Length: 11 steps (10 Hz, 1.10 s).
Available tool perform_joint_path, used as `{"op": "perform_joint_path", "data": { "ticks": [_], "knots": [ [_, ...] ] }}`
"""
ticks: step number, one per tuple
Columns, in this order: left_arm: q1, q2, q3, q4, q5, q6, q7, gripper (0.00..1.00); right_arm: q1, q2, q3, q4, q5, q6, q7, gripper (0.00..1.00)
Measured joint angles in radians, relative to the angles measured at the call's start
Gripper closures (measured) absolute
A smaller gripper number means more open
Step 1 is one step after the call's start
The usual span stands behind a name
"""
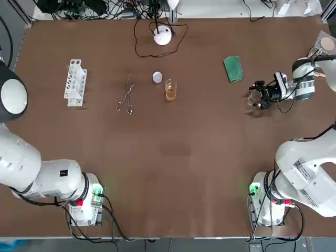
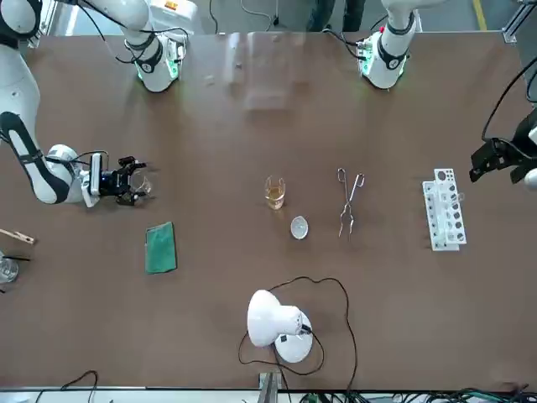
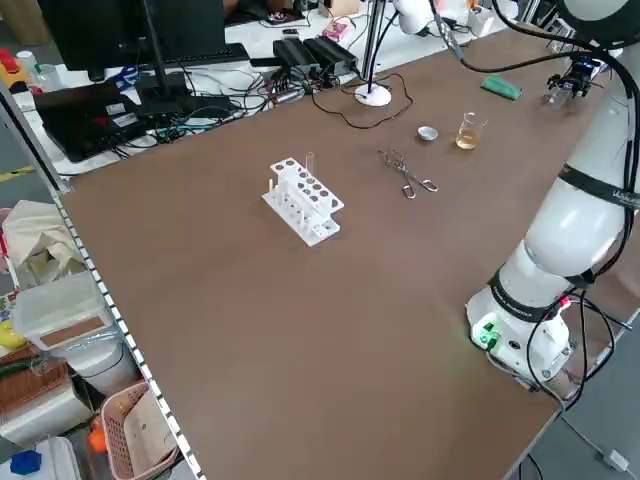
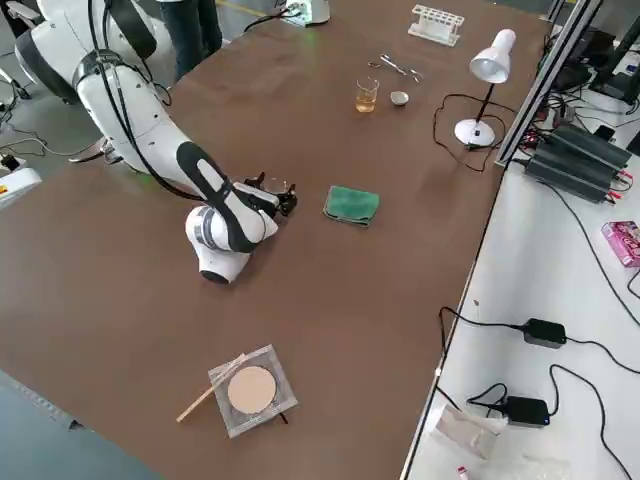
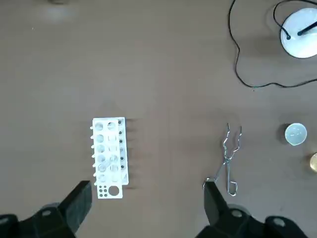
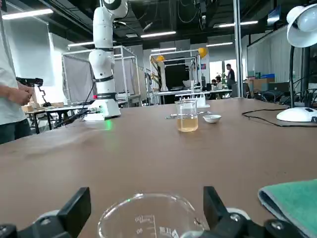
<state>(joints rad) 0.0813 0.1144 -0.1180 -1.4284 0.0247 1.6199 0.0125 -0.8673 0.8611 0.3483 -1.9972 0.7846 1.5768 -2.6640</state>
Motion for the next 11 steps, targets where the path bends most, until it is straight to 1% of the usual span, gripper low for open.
{"op": "perform_joint_path", "data": {
  "ticks": [3,5,6,9,11],
  "knots": [
    [0.0,-0.004,0.0,0.0,0.0,0.0,0.0,0.0,0.0,-0.031,0.003,0.003,0.0,-0.039,0.049,0.0],
    [0.0,-0.006,0.0,0.0,0.0,0.0,0.0,0.0,0.001,-0.085,0.007,0.006,0.006,-0.079,0.13,0.0],
    [0.0,-0.007,0.0,0.0,0.0,0.0,0.0,0.0,0.001,-0.133,0.008,0.008,0.017,-0.103,0.199,0.0],
    [-0.001,-0.007,0.0,0.0,0.0,0.0,0.0,0.0,0.013,-0.318,0.017,-0.007,0.067,-0.132,0.42,0.0],
    [0.0,-0.007,0.0,0.0,0.0,0.0,0.0,0.0,0.064,-0.433,0.019,-0.018,0.109,-0.128,0.574,0.0]
  ]
}}
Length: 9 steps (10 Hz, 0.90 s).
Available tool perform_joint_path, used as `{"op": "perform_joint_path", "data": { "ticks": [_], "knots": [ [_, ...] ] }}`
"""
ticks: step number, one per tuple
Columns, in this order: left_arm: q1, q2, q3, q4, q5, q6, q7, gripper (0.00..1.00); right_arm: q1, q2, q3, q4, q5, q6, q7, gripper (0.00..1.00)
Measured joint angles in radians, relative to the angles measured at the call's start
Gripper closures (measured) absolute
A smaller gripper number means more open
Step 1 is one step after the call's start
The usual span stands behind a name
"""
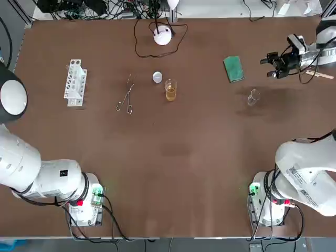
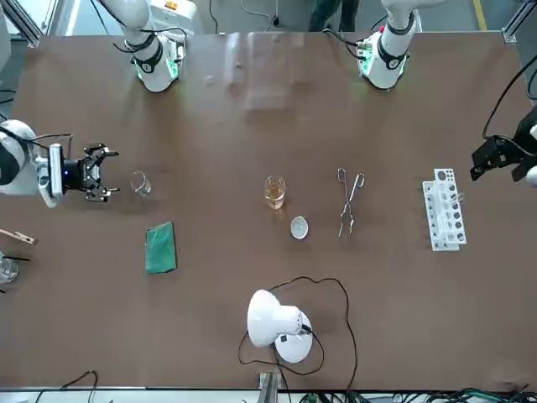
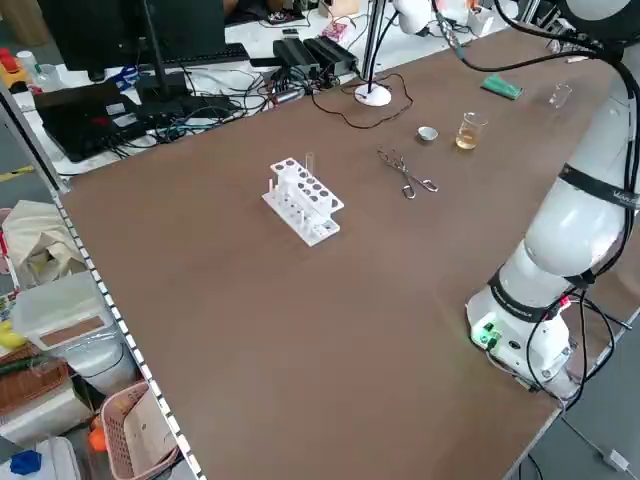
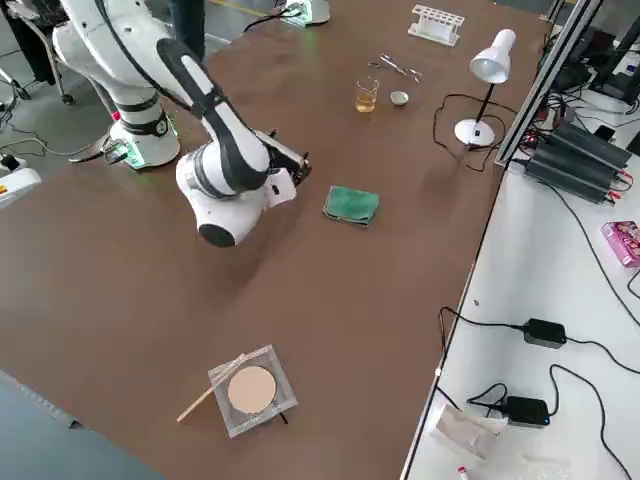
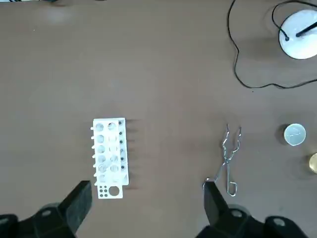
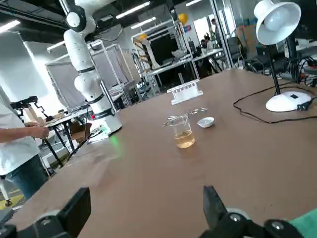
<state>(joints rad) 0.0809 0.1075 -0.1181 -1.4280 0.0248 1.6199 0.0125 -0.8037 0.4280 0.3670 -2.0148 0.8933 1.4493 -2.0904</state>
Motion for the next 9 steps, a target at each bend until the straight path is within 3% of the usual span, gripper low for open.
{"op": "perform_joint_path", "data": {
  "ticks": [7,9],
  "knots": [
    [0.001,0.0,0.001,0.0,0.0,0.0,0.003,0.0,0.125,-0.319,0.0,-0.001,0.018,0.112,0.604,0.0],
    [0.001,0.0,0.001,0.0,0.0,0.0,0.003,0.0,0.168,-0.374,0.0,-0.001,-0.038,0.168,0.772,0.0]
  ]
}}
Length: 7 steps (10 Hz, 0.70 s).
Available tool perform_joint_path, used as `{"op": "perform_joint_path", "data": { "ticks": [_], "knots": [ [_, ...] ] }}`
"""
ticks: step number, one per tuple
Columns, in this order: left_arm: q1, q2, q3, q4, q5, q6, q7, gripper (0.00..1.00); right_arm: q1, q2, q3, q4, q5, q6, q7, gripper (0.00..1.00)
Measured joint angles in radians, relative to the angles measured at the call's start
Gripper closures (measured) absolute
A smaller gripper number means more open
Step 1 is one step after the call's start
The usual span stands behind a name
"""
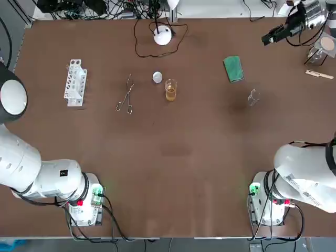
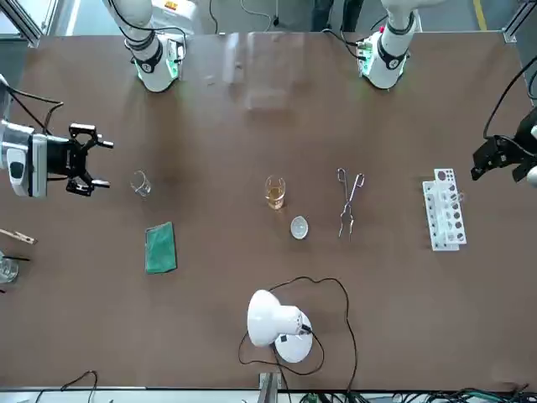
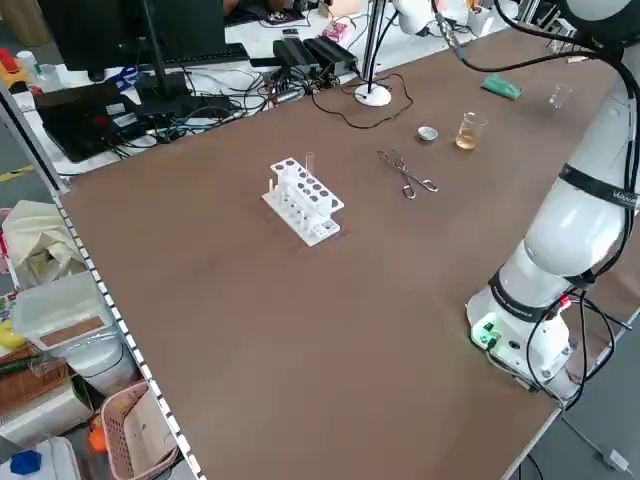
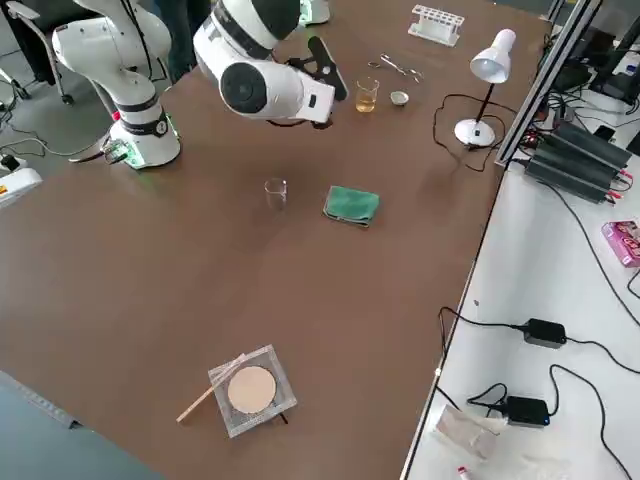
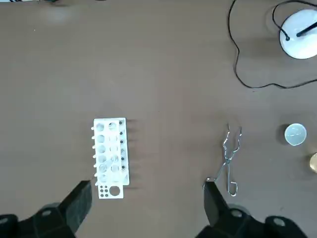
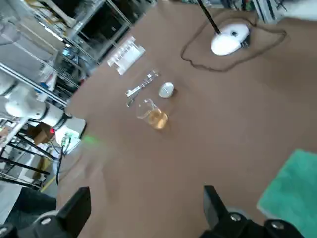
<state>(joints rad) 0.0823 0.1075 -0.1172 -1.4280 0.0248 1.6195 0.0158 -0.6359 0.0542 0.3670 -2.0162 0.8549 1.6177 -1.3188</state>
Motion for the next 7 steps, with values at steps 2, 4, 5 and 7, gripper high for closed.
{"op": "perform_joint_path", "data": {
  "ticks": [2,4,5,7],
  "knots": [
    [0.0,0.0,0.0,0.0,0.0,0.0,0.0,0.0,0.033,-0.042,0.0,0.008,-0.117,0.063,0.178,0.0],
    [0.0,0.0,0.0,0.0,0.0,-0.007,0.0,0.0,0.062,-0.073,0.0,0.03,-0.216,0.082,0.342,0.0],
    [0.0,0.0,0.0,0.0,0.0,-0.008,0.0,0.0,0.077,-0.087,0.0,0.037,-0.256,0.094,0.417,0.0],
    [0.0,0.0,0.0,0.0,0.0,-0.01,0.0,0.0,0.106,-0.111,0.0,0.042,-0.323,0.109,0.552,0.0]
  ]
}}
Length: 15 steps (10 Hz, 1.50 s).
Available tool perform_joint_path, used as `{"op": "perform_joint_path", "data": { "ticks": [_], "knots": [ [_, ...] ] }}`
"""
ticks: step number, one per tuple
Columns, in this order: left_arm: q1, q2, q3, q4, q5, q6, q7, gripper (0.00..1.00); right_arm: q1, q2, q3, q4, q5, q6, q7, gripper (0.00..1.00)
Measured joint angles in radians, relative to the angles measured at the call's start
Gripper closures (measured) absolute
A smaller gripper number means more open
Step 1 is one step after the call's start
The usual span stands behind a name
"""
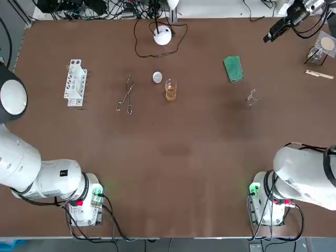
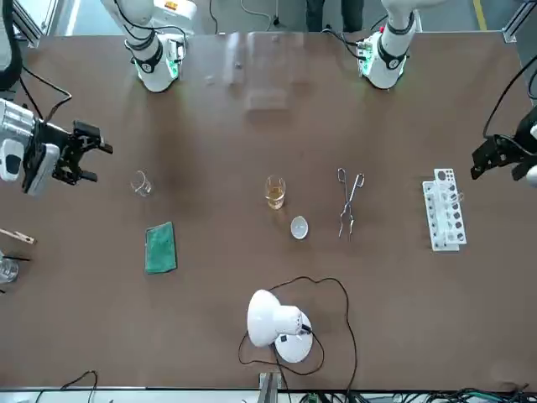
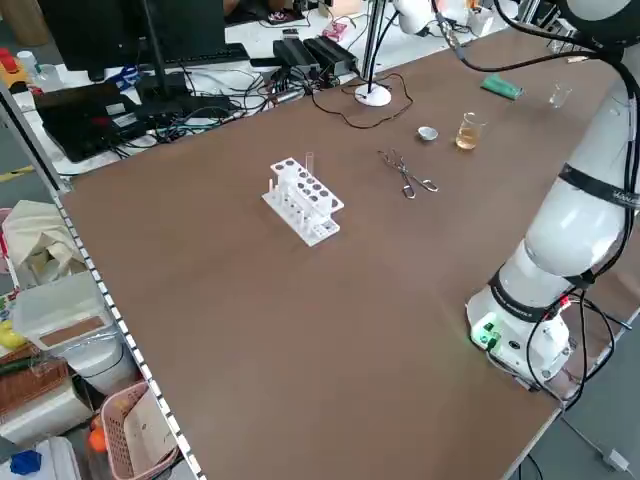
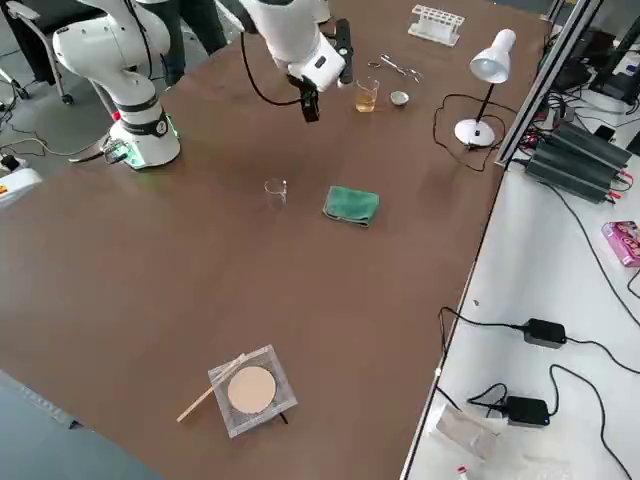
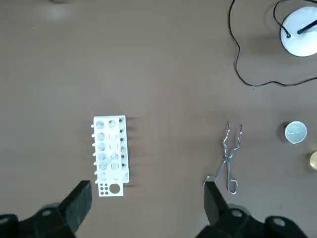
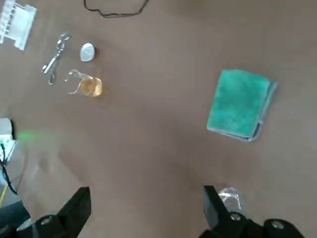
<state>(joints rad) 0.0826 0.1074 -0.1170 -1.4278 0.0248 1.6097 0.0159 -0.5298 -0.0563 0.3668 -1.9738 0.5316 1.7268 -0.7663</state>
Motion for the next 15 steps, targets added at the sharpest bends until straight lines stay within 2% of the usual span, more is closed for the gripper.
{"op": "perform_joint_path", "data": {
  "ticks": [3,6,9,10,12,15],
  "knots": [
    [-0.001,0.0,0.0,0.0,0.0,-0.001,0.0,0.0,0.059,-0.024,0.0,0.009,-0.115,0.023,0.218,0.0],
    [0.0,0.0,0.0,0.0,0.0,-0.001,0.0,0.0,0.112,-0.048,0.008,0.014,-0.176,0.055,0.419,0.0],
    [-0.001,0.0,-0.001,0.0,0.0,-0.001,0.0,0.0,0.164,-0.098,0.019,0.027,-0.248,0.014,0.621,0.0],
    [-0.001,0.0,-0.001,0.0,0.0,-0.002,0.0,0.0,0.165,-0.116,0.019,0.054,-0.263,-0.034,0.666,0.0],
    [-0.001,0.0,-0.001,0.0,0.0,-0.006,0.0,0.0,0.165,-0.127,0.014,0.157,-0.324,-0.145,0.742,0.0],
    [-0.001,0.0,-0.001,0.0,0.0,-0.011,0.0,0.0,0.158,-0.128,0.005,0.305,-0.342,-0.248,0.761,0.0]
  ]
}}
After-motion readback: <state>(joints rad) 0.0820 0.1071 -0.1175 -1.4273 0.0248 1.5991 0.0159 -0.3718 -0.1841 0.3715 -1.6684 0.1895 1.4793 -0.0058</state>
